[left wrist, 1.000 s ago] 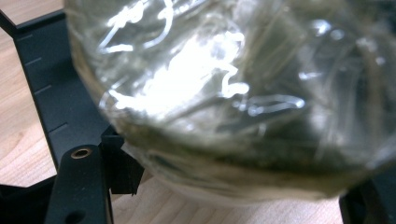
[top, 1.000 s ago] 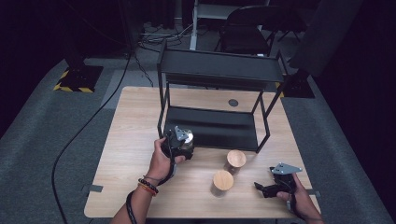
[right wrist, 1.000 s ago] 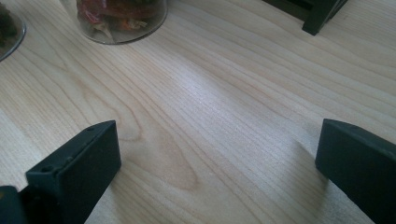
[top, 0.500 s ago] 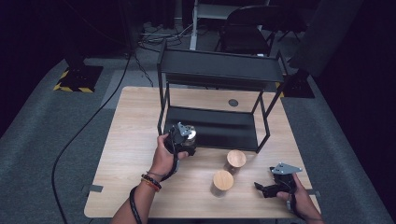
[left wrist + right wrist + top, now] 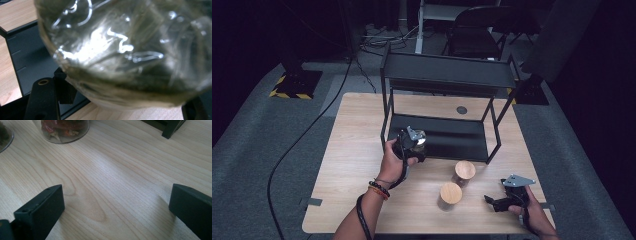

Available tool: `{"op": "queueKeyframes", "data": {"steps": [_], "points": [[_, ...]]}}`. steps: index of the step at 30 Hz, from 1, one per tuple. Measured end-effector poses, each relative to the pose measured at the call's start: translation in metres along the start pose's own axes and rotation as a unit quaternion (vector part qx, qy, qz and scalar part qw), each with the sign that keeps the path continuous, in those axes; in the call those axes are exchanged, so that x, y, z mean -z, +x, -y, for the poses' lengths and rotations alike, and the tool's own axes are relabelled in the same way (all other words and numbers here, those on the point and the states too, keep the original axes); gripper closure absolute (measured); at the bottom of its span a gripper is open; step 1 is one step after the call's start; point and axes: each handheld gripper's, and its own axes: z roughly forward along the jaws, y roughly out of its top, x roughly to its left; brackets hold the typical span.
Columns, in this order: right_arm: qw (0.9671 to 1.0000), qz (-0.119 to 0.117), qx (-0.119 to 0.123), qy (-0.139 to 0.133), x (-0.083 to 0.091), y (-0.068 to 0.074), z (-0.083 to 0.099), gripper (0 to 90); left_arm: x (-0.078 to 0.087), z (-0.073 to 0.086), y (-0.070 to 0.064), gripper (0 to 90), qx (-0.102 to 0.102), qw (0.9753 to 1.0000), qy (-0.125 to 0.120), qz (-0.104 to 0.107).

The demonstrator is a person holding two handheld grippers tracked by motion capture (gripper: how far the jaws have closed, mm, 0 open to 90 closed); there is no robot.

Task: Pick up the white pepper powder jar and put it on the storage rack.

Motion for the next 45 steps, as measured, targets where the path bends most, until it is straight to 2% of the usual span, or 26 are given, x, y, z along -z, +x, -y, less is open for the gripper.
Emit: {"op": "queueKeyframes", "data": {"steps": [25,34,45], "points": [[1.0,0.0,0.0,0.001,0.0,0.0,0.0,0.0,-0.014,-0.026,0.005,29.5,0.004,0.9999,0.006,-0.01],[1.0,0.0,0.0,0.001,0.0,0.0,0.0,0.0,-0.02,-0.033,0.011,29.5,0.015,0.9998,0.004,-0.009],[1.0,0.0,0.0,0.001,0.0,0.0,0.0,0.0,-0.032,-0.039,0.013,29.5,0.02,0.9996,0.013,-0.012]]}}
